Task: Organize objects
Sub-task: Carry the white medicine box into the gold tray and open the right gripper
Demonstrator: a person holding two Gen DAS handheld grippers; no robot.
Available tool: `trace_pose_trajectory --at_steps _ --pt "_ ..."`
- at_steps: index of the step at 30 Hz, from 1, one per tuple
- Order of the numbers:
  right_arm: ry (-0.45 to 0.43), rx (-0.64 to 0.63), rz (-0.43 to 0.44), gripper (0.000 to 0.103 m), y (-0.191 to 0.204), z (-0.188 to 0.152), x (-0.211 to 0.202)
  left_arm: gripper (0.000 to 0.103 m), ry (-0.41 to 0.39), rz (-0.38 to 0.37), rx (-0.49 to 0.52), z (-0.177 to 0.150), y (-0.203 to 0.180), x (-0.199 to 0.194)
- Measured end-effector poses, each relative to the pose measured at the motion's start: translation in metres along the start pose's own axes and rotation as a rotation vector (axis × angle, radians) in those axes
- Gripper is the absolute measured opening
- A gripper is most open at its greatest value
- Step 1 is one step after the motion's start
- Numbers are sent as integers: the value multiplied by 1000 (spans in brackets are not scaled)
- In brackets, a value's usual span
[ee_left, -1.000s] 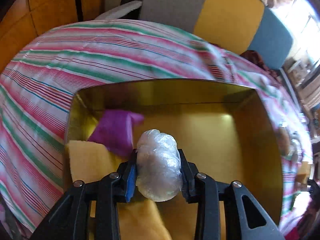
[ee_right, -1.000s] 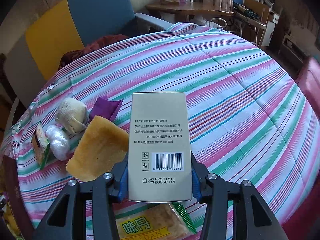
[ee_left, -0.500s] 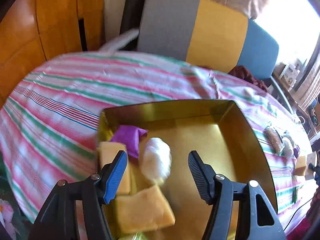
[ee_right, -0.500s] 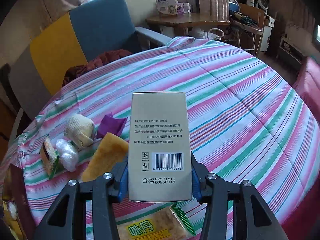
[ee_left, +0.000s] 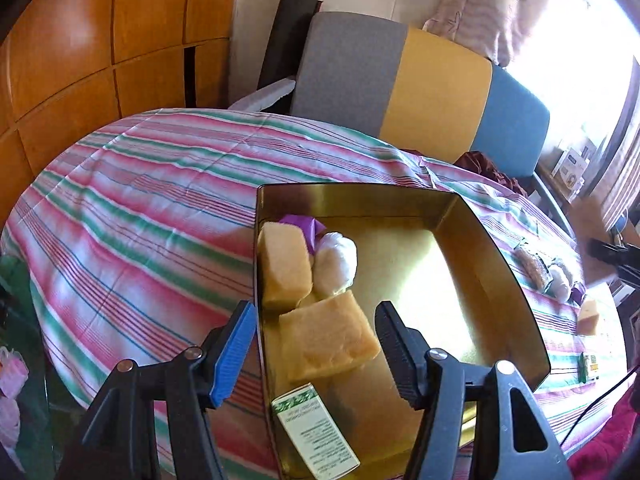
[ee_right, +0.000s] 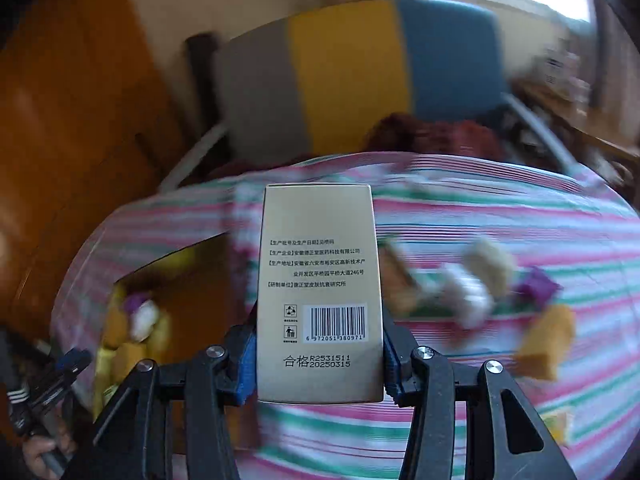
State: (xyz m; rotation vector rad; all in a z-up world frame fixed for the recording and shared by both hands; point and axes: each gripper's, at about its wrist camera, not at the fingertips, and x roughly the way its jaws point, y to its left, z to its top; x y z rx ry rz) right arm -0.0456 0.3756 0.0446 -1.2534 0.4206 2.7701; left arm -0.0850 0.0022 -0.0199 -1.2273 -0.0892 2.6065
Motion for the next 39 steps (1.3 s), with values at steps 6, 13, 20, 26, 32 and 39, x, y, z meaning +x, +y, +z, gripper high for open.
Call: trace_pose_trajectory --at_steps 6,13,20,26,32,39 --pt "162 -169 86 50 109 -10 73 63 -30 24 -3 -7 10 -8" --pt "292 -215 60 50 159 -25 145 63 -37 51 -14 -12 20 -9" --pt "320 -235 -27 50 179 -18 184 63 -19 52 -40 -16 30 -3" --pt "332 -267 -80 50 199 -12 204 63 -7 56 -52 -18 34 0" --pt "347 -281 59 53 228 -13 206 63 -9 55 -53 -20 36 -1" --pt "285 -266 101 85 225 -18 175 63 -23 60 -59 -19 36 -5"
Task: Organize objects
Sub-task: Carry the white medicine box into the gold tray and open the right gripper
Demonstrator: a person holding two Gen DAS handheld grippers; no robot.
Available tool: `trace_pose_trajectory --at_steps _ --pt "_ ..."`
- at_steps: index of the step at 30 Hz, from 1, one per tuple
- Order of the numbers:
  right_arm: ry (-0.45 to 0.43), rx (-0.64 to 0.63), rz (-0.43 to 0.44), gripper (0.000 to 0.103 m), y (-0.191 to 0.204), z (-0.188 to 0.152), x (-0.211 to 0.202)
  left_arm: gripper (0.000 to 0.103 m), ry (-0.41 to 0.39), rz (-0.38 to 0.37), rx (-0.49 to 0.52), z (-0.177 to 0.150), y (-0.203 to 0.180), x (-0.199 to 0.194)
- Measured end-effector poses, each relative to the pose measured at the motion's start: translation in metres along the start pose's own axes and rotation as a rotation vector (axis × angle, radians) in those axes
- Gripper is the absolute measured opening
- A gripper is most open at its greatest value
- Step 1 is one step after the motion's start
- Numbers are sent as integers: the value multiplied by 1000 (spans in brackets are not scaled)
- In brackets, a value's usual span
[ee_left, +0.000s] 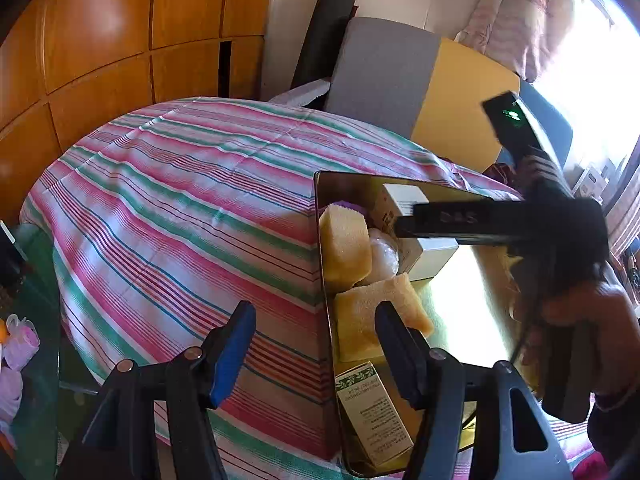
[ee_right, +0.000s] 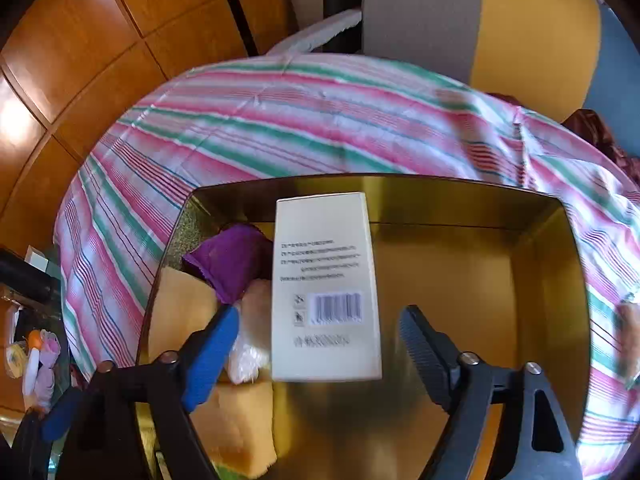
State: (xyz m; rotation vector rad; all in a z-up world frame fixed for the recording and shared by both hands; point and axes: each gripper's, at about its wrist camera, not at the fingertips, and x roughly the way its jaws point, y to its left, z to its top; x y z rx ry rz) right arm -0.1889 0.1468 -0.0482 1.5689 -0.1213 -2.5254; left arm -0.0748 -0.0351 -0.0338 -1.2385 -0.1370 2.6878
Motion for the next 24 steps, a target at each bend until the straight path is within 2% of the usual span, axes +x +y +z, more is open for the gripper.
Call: trace_pose_trajectory --at_steps 5,15,18,24 --pt "-71 -11 -48 88 -2 -16 -30 63 -19 -7 7 0 -3 -8" --pt "-243 -109 -246 94 -11 -67 -95 63 -8 -21 33 -9 -16 -15" --pt "-279 -120 -305 94 -18 -84 -110 63 -1 -25 55 -13 -25 -16" --pt "-308 -96 -353 95 -42 -108 -131 63 4 -48 107 -16 -47 -21"
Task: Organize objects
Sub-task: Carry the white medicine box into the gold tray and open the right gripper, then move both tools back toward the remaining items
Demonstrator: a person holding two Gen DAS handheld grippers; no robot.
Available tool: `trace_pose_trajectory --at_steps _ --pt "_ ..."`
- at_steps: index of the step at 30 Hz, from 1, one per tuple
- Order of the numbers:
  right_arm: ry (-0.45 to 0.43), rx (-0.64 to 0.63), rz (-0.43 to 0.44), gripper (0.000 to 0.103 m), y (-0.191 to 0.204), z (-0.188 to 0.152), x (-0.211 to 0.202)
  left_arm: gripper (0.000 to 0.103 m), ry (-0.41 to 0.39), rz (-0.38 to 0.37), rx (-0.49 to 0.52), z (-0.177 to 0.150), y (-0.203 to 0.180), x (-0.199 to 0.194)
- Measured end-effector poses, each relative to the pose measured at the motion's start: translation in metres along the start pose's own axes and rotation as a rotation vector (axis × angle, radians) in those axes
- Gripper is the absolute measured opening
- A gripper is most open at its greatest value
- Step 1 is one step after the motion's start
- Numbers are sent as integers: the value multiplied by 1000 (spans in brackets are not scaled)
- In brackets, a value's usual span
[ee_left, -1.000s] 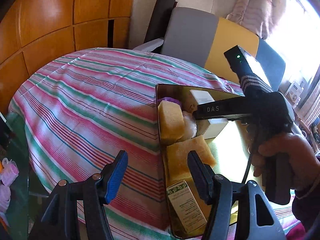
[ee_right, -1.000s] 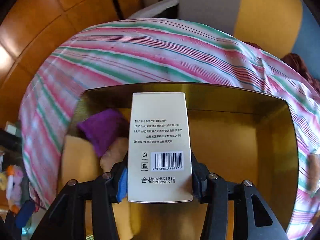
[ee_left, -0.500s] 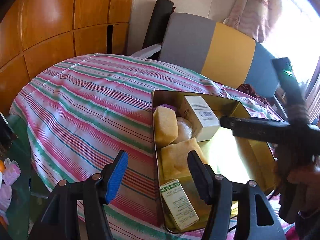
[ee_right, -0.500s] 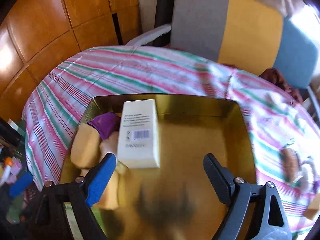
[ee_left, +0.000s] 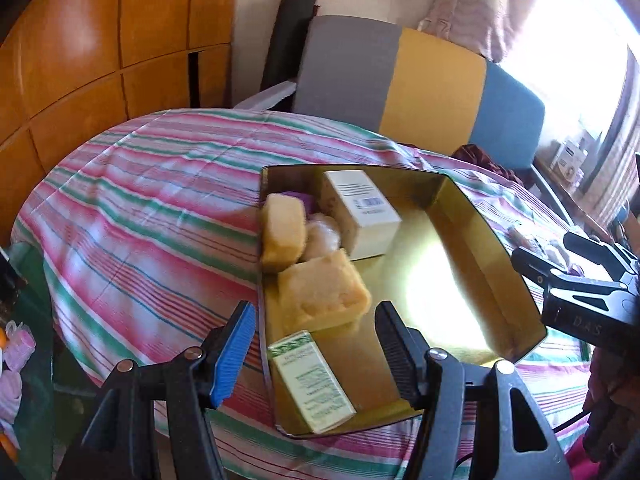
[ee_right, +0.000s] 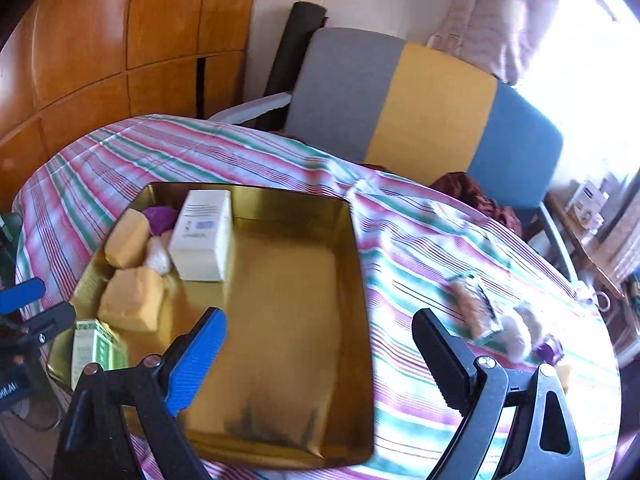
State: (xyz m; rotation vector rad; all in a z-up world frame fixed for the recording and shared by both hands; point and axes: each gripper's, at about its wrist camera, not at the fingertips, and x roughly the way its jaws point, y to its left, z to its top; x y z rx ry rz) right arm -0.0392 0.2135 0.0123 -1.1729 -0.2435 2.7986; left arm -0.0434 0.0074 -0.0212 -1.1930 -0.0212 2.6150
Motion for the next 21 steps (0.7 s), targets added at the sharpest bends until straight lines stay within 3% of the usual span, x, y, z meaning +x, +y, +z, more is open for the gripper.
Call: trace_pose_trajectory --at_steps 6,10,14,21 --pt "24 34 -30 95 -35 -22 -4 63 5 -34 69 4 -28 -2" --pt "83 89 -45 95 -78 -41 3 63 -1 -58 123 6 -51 -4" --pt "142 233 -66 95 -149 -59 7 63 0 -95 184 10 -79 -5" --pt "168 524 -235 95 -293 -99 2 63 17 -181 300 14 -141 -1"
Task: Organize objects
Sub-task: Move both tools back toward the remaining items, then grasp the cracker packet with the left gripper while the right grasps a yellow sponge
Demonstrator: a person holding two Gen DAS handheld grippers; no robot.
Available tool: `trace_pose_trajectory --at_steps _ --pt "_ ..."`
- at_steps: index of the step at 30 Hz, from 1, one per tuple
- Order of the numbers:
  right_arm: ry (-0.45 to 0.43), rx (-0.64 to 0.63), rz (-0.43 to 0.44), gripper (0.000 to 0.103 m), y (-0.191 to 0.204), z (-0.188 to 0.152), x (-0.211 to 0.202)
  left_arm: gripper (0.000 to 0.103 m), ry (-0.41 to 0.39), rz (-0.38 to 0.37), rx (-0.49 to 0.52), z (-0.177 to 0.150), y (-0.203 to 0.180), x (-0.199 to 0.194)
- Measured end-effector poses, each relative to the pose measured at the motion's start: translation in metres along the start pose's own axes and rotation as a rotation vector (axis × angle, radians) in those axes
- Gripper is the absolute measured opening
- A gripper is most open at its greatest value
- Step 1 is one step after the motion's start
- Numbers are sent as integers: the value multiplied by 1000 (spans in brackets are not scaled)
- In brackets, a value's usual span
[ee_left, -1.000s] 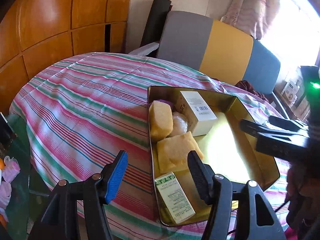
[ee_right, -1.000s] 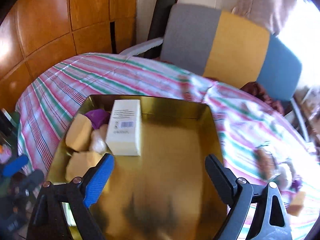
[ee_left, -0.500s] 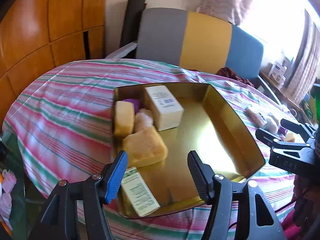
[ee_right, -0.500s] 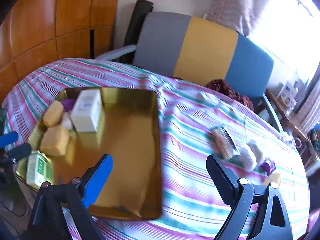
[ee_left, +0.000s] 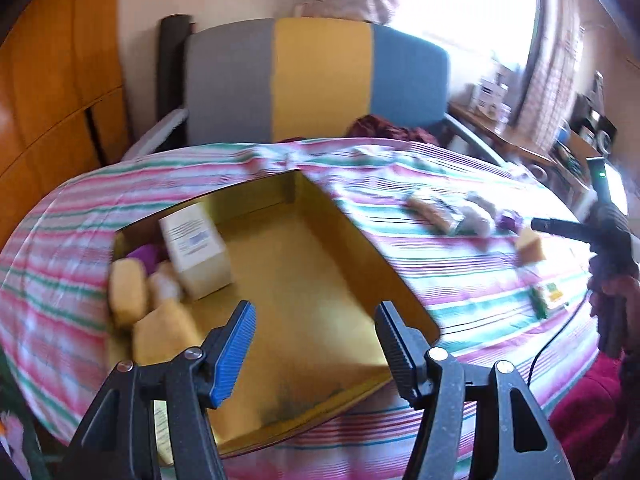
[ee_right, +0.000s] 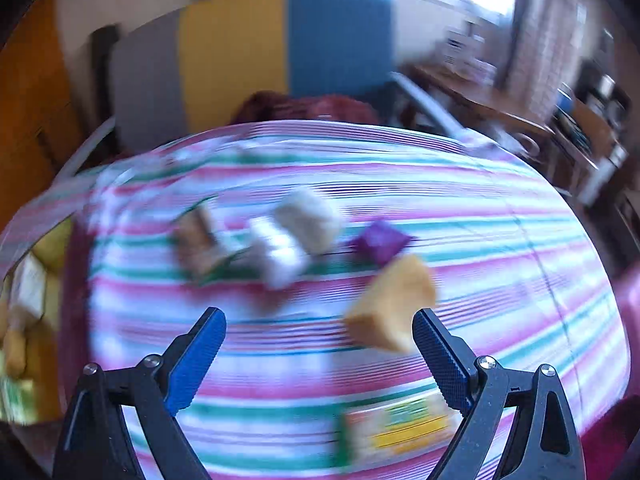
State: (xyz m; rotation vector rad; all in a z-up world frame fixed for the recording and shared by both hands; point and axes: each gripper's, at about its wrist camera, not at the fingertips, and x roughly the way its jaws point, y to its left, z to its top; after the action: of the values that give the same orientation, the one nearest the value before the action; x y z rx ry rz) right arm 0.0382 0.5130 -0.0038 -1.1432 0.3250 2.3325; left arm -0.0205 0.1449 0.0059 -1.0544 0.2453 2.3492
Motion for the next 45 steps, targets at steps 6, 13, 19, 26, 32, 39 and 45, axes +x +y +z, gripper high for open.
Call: trace_pose_trajectory --at_steps 6,13,19,26,32,39,45 --pt "49 299 -45 95 -85 -14 27 63 31 -120 48 32 -52 20" --pt "31 374 50 94 -97 -10 19 63 124 -227 8 73 -100 73" --pt "13 369 72 94 -93 -6 15 62 256 -237 -122 95 -114 141" --pt "3 375 101 95 -95 -5 13 62 329 -218 -226 113 -127 204" --pt "19 371 131 95 -92 -5 17 62 365 -183 -283 129 -139 247" --pt "13 360 143 95 -92 -3 17 56 343 -112 -193 136 -155 276" --pt "-34 425 128 94 -111 -2 10 41 296 -124 -84 116 -150 256"
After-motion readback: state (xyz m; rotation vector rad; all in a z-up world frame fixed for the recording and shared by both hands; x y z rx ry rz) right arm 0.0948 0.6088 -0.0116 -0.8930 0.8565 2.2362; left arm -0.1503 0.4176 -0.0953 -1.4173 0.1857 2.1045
